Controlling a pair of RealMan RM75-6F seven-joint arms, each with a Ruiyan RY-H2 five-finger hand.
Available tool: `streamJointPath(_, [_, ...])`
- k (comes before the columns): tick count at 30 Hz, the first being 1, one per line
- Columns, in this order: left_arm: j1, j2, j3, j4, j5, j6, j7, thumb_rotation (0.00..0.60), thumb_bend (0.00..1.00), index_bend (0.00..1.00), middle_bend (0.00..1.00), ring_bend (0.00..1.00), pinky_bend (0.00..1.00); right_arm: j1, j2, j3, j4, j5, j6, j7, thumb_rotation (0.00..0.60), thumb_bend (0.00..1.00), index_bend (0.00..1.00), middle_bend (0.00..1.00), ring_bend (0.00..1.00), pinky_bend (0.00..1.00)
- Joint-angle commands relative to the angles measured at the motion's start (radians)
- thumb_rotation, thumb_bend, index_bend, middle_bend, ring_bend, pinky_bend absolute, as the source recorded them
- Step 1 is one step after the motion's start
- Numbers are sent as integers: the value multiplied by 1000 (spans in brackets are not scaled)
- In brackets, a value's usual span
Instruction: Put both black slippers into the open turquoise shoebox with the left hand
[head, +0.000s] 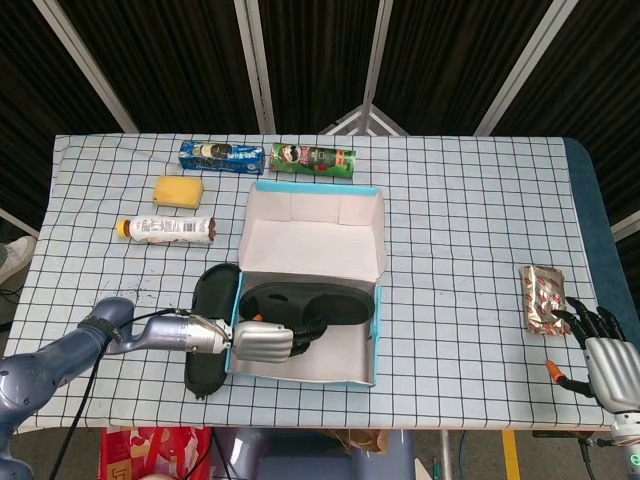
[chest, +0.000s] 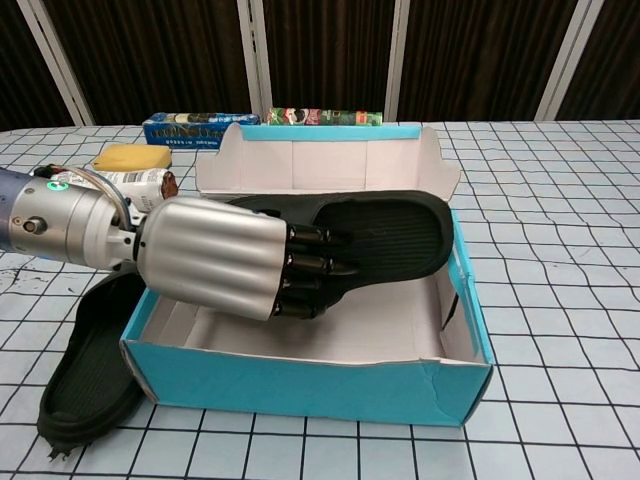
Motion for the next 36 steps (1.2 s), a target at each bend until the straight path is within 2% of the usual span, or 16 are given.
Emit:
streamJointPath(1, [16, -26, 28, 38, -21, 21, -43, 600, 377, 505, 516, 123, 167, 0, -1, 0, 0, 1, -1, -1, 600, 306, 212, 102, 159, 61])
streamJointPath(10, [30, -59, 70, 96, -70, 35, -136, 600, 377, 504, 513, 123, 181, 3, -3, 1, -3, 8, -7, -13, 600, 306, 212, 102, 158, 61])
streamJointPath(20, [34, -92, 77, 125, -156, -2, -253, 600, 402, 493, 501, 123, 237, 5, -5, 3, -3, 18, -14, -22, 600, 306, 212, 102, 158, 61])
streamJointPath(36, [20, -115, 117, 110, -213, -62, -348, 600, 420, 480, 488, 124, 304, 3, -3, 6, -7, 32, -17, -27, 600, 306, 212, 102, 158, 44])
